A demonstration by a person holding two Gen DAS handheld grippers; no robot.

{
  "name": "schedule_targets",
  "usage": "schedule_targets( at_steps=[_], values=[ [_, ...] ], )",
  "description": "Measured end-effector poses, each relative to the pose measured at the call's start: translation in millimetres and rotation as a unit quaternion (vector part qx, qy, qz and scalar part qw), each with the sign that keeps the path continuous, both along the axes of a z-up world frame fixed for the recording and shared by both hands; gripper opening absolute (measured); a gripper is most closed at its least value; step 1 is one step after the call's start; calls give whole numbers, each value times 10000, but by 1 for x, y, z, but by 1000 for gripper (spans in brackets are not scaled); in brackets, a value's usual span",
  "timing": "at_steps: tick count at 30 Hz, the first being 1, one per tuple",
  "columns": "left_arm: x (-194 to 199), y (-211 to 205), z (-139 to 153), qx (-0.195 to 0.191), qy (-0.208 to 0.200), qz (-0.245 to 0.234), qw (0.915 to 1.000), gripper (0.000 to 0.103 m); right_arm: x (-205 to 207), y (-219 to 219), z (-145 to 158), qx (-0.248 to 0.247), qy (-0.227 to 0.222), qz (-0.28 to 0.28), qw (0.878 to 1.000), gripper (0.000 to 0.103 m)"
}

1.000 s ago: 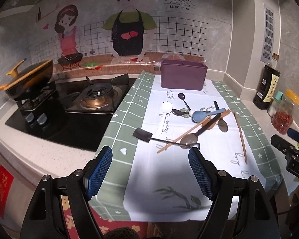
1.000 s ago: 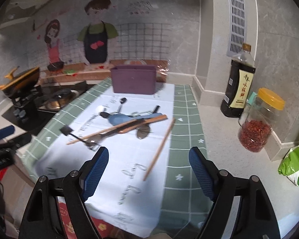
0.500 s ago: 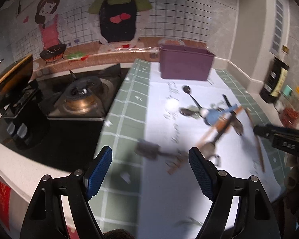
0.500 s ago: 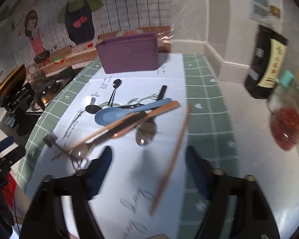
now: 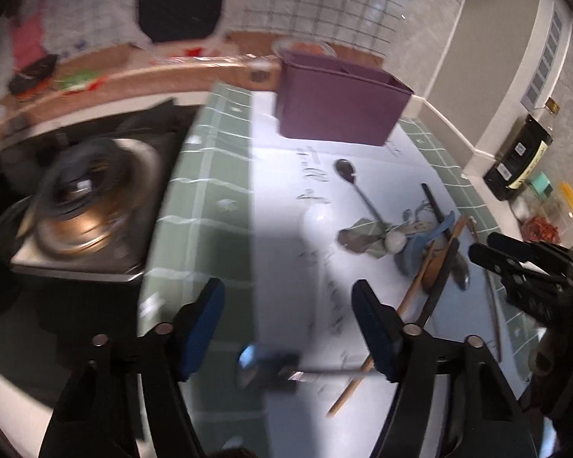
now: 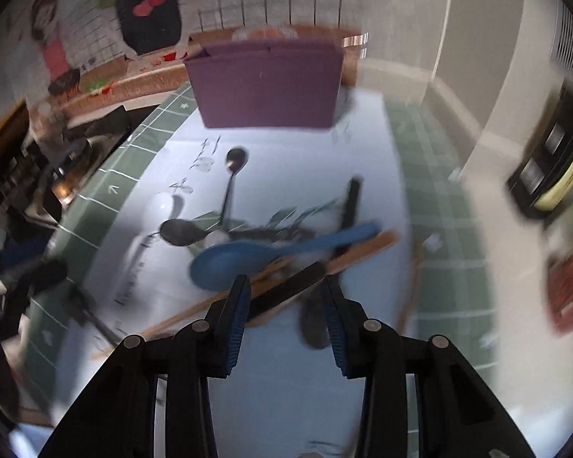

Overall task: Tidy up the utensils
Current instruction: 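Reach the left tool to the white plastic spoon while the right tool reaches the utensil pile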

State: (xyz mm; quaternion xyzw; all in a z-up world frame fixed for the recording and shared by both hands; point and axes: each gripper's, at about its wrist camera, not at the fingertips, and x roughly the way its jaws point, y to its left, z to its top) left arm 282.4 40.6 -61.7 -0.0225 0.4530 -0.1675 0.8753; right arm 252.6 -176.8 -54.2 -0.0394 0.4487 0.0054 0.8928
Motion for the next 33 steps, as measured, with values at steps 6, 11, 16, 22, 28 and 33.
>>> schedule_targets(
  at_steps=[6, 11, 16, 22, 28, 33],
  values=[
    [44, -31, -11, 344, 168, -264, 9989, 64, -10, -20, 14, -418, -238, -186, 9987, 50],
    [69, -47, -24, 520, 526, -138, 9972, 59, -14, -41, 13, -340, -354, -212, 9986, 50],
    [85, -63, -41, 671, 812, -5, 9944, 58, -15, -51, 6, -315, -441, -182, 9984, 50],
    [93, -73, -41, 801, 720, 58, 9942, 30, -9, -53, 7, -10, -389, 121, 9992, 50],
    [64, -45, -10, 274, 274, 374, 9985, 15, 18, -16, 20, 352, -299, 1233, 9913, 50],
    [28, -4, 19, -225, -156, 733, 9969, 14, 55, 24, 1, 617, 326, 1757, 9820, 37]
  ],
)
